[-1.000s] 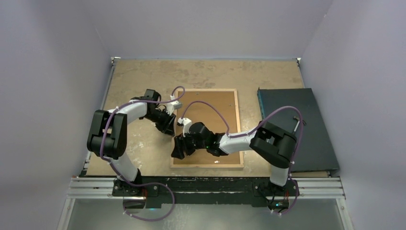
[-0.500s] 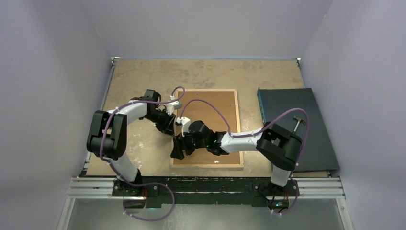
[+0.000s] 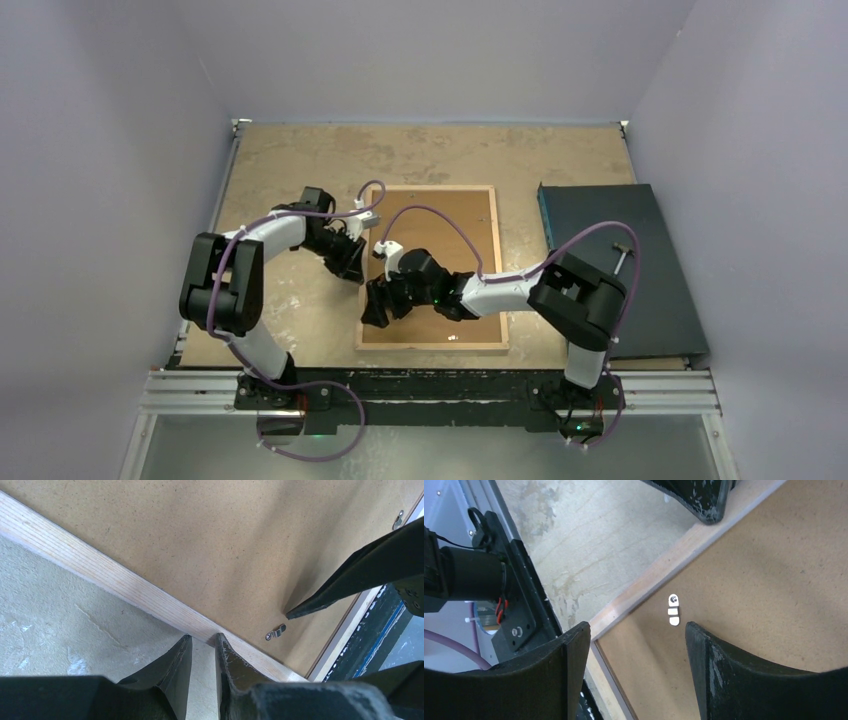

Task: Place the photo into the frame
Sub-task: Install the photo frame at the center of the board.

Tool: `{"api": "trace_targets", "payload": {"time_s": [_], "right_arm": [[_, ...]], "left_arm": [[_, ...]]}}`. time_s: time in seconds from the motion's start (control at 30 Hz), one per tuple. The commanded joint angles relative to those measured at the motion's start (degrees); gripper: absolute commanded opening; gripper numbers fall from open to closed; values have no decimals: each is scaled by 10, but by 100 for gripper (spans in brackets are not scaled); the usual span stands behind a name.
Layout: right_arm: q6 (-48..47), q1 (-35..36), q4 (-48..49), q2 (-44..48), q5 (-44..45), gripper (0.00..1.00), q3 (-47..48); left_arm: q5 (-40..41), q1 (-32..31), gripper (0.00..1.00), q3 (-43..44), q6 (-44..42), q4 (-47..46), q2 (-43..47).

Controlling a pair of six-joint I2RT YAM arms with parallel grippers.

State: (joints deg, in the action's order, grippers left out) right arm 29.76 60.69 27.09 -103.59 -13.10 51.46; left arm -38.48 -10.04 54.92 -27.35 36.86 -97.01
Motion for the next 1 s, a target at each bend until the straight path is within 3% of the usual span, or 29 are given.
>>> {"api": "trace_targets", "payload": {"time_s": [0.0, 0.97], "right_arm": [[-3, 1, 42, -6, -3, 72, -6], [11, 12, 58, -36, -46, 64, 5]], "left_arm": [[36, 1, 20, -19, -2, -41, 11], [29, 1, 17, -19, -5, -40, 7]]}}
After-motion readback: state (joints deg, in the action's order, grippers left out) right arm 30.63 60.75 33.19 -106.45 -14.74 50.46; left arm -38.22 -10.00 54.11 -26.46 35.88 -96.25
